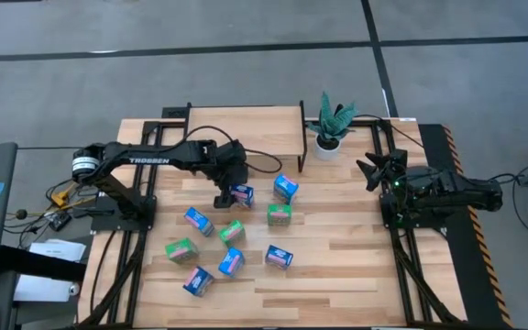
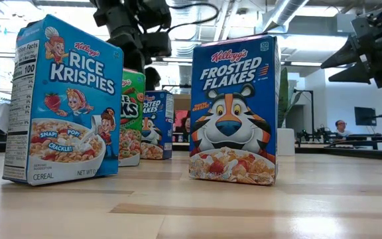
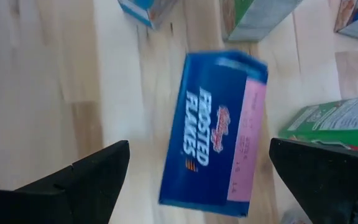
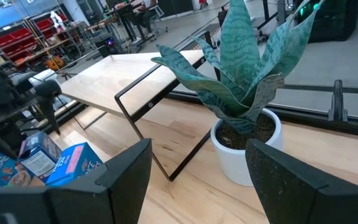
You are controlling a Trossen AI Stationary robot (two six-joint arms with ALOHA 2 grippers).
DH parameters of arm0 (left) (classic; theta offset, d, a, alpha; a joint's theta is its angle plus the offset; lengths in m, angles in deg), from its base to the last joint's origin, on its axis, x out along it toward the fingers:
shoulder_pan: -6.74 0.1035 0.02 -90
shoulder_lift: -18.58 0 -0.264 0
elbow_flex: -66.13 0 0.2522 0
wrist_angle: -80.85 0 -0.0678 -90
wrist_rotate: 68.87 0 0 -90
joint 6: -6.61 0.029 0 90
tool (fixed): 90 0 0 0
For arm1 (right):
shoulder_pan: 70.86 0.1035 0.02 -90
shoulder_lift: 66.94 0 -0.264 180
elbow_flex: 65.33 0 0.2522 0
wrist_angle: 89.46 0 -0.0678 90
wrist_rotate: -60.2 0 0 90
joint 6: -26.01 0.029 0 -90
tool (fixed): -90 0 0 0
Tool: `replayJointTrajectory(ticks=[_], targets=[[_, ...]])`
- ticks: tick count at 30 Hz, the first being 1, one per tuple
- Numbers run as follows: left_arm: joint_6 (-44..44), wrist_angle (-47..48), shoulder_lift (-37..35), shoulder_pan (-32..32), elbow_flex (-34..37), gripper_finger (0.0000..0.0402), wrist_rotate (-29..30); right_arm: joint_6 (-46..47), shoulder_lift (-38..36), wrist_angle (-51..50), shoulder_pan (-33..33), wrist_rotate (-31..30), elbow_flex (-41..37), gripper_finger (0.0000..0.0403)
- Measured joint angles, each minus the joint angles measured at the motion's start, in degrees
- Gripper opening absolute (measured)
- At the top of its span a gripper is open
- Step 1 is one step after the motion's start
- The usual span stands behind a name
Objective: Stack cereal on shelf
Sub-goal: Put the top blue cereal box on the shelf
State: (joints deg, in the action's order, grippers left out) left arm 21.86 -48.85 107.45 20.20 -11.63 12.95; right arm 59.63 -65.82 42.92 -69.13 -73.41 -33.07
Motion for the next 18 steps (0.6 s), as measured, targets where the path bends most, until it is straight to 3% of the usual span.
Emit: replayJointTrajectory(ticks=[11,18], targets=[[-0.87,-0.46,-1.38,-0.72,0.43,0.0371,0.06,0.86,0.00,-0.12,0.00,0.02,0.00,0.0286],[0.13,0.06,-3.19,-0.72,0.43,0.0290,2.86,0.87,0.00,-0.23,0.00,0.02,-0.02,0.0286]])
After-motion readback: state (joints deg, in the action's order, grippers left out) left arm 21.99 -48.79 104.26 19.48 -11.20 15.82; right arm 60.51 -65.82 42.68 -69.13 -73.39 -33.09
